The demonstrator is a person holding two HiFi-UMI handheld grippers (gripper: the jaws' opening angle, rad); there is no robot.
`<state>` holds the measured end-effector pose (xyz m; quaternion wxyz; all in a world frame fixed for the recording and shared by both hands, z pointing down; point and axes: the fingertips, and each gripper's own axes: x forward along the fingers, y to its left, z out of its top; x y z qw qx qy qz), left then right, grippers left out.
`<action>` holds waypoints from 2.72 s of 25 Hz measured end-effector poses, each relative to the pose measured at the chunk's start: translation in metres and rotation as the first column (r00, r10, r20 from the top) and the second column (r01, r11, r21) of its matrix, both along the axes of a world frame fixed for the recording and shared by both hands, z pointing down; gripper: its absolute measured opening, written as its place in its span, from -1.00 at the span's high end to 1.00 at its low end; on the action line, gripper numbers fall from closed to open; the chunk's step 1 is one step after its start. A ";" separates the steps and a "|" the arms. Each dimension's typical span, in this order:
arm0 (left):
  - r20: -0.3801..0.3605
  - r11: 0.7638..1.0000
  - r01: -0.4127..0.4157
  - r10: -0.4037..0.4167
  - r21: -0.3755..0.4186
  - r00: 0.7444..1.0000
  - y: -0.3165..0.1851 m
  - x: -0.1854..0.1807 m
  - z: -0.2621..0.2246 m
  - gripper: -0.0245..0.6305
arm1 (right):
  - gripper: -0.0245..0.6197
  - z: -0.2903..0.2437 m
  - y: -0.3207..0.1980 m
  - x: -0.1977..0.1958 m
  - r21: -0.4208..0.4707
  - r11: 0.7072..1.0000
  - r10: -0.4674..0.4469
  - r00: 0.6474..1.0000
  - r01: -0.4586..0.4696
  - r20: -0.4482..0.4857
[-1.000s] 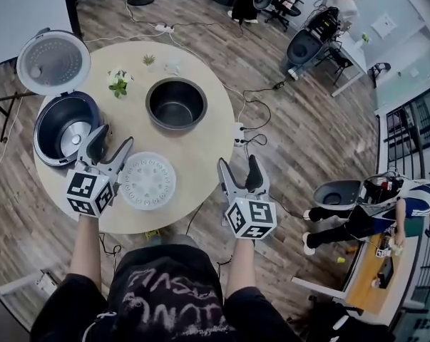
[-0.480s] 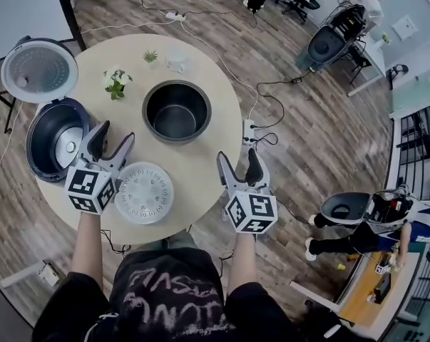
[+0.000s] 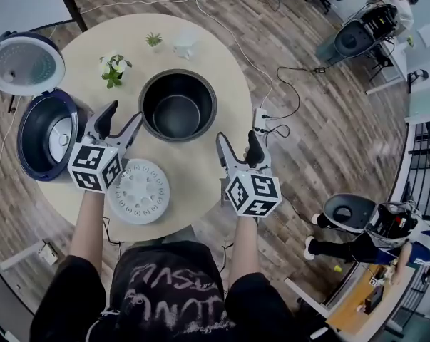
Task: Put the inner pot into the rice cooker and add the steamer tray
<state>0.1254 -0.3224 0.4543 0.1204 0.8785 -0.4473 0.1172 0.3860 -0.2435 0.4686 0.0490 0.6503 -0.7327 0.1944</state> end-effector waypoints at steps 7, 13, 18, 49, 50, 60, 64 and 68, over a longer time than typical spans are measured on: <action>0.030 0.997 0.028 -0.026 -0.072 0.999 -0.025 0.008 0.038 0.02 | -0.17 0.026 -0.032 0.002 -0.044 0.999 -0.019 0.999 0.022 0.049; 0.063 0.990 0.058 -0.050 -0.129 0.997 -0.046 0.008 0.070 0.03 | -0.15 0.060 -0.054 -0.007 -0.126 0.990 -0.049 0.995 0.059 0.081; 0.090 0.980 0.078 -0.062 -0.181 0.994 -0.058 0.012 0.098 0.07 | -0.11 0.080 -0.075 -0.015 -0.175 0.982 -0.060 0.993 0.077 0.102; 0.076 0.928 0.154 -0.136 -0.339 0.988 -0.068 0.017 0.133 0.56 | 0.57 0.127 -0.101 -0.035 -0.357 0.929 -0.039 0.987 0.094 0.158; 0.068 0.926 0.161 -0.147 -0.342 0.987 -0.069 0.017 0.133 0.57 | 0.58 0.127 -0.102 -0.034 -0.359 0.929 -0.030 0.987 0.086 0.160; 0.018 0.925 0.198 -0.203 -0.325 0.979 -0.064 0.015 0.126 0.63 | 0.62 0.122 -0.096 -0.032 -0.330 0.942 -0.017 0.989 0.064 0.145; -0.014 0.931 0.208 -0.223 -0.300 0.975 -0.058 0.013 0.115 0.64 | 0.63 0.112 -0.089 -0.033 -0.289 0.955 -0.016 0.990 0.058 0.144; -0.038 0.940 0.210 -0.228 -0.270 0.973 -0.055 0.010 0.097 0.65 | 0.62 0.094 -0.087 -0.036 -0.247 0.967 -0.026 0.990 0.060 0.136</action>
